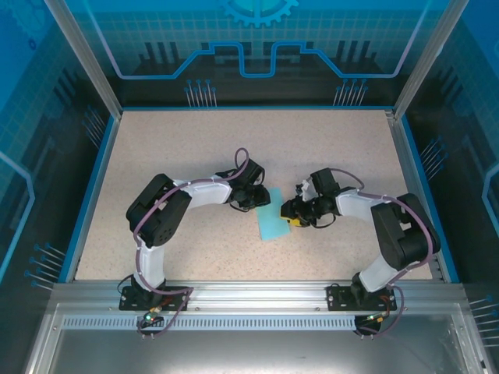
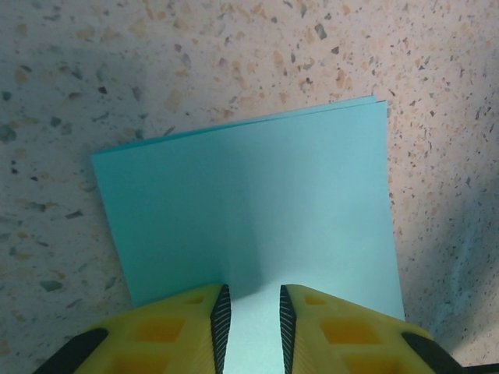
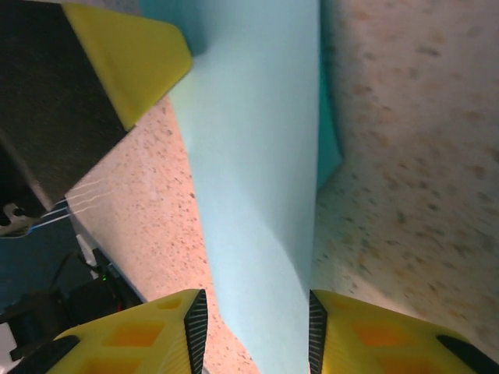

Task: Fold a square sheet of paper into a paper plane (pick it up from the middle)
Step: Third fold the triangle at the center of the table.

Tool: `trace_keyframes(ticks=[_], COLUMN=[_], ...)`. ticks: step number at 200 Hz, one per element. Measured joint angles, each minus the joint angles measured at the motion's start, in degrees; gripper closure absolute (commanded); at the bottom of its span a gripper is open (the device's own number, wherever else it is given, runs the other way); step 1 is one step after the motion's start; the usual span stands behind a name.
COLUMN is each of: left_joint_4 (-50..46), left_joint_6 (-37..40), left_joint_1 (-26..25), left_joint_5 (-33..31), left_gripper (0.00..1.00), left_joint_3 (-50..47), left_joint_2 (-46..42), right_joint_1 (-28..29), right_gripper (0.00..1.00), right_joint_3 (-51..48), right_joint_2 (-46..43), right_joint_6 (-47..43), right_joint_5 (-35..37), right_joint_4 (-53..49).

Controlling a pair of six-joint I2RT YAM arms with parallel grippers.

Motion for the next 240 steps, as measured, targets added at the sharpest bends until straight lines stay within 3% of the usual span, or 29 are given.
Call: trace_keyframes(ticks=[48,82,108,127,165,240], left_joint_4=[1.81,1.62,1.46,0.83,-2.32,-7.78], left_joint_6=[1.75,4.33,7.93,11.21,17.42,22.1], left_joint_1=[-0.04,-1.53,-6.34,-12.94,-25.2,-28.26], left_joint_5=[1.14,0.81,-3.08,-8.07,-18.69,-30.4], left_gripper=[0.61,0.51,0.43,0.35,0.33,0.35], left_joint_3=[-2.27,-5.9,-7.56,-8.35,-8.17,-0.72], left_joint_2=[-1.77,-8.22,-14.95,-18.78,-18.01,-6.54], right_joint_1=[-0.31,-0.66,-0.66,-0.68,-0.66,-0.68], right_gripper=[0.83,0.9,0.91,0.91,0.9,0.89], right_joint_3=[2.82,2.86,2.84,2.84,2.84,2.84], right_joint_2=[5.33,6.78,6.75,6.75,6.75,6.73], right_joint_6=[-2.25,-1.68,-0.63,0.37,1.22,1.64], right_joint_5=[-1.22,-1.88,-2.27,-2.34,-2.91,-3.78], right_joint_4=[-0.26,0.09,0.42,0.76,0.85,0.83])
